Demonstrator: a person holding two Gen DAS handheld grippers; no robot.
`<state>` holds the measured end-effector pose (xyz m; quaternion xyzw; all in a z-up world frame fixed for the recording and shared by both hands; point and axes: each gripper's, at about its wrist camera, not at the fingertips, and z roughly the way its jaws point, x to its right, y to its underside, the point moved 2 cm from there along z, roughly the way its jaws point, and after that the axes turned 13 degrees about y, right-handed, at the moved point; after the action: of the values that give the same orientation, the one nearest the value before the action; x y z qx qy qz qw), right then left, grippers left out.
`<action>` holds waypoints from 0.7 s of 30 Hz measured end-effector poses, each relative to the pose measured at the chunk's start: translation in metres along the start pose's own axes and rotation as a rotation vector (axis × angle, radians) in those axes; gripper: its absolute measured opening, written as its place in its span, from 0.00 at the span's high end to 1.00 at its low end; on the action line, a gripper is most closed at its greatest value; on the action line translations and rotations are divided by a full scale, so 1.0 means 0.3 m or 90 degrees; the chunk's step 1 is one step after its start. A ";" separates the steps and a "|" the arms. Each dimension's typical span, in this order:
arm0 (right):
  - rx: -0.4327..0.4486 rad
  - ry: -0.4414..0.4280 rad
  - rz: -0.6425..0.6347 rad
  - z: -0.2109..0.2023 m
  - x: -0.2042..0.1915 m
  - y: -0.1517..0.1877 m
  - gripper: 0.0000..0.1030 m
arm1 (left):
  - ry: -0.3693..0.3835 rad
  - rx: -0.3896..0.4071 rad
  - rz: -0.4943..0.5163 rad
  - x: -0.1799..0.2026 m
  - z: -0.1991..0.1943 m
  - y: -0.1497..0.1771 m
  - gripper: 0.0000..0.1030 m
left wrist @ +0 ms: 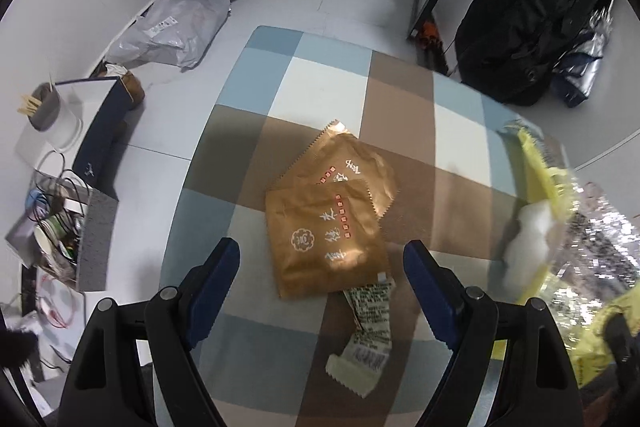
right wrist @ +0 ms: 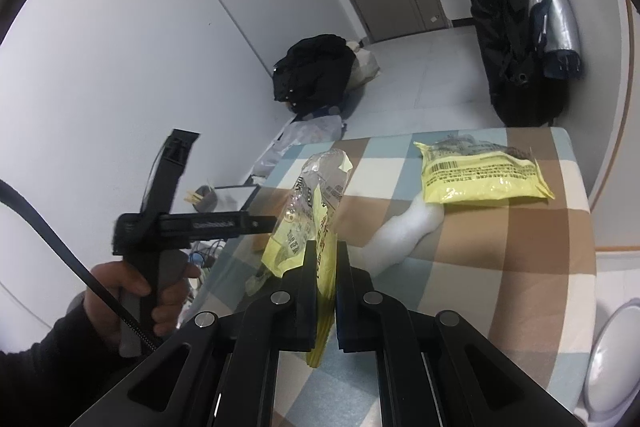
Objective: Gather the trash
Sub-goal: 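Lower the left tool to the green-white label strip and close on it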
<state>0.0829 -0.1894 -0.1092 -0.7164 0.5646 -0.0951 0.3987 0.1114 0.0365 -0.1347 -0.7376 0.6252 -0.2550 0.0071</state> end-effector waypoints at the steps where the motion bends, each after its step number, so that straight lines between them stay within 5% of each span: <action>1: 0.000 0.000 -0.001 -0.003 0.003 -0.001 0.94 | -0.006 -0.005 -0.002 -0.004 0.006 0.002 0.21; 13: -0.013 0.006 -0.002 0.002 0.013 0.006 0.94 | -0.048 -0.019 0.012 -0.002 0.046 -0.004 0.22; 21: -0.018 0.015 0.004 0.010 0.018 0.010 0.94 | -0.088 -0.019 0.065 0.017 0.047 0.010 0.40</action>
<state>0.0842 -0.1930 -0.1149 -0.7193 0.5725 -0.0943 0.3820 0.1145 0.0268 -0.1460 -0.7207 0.6637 -0.1932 0.0522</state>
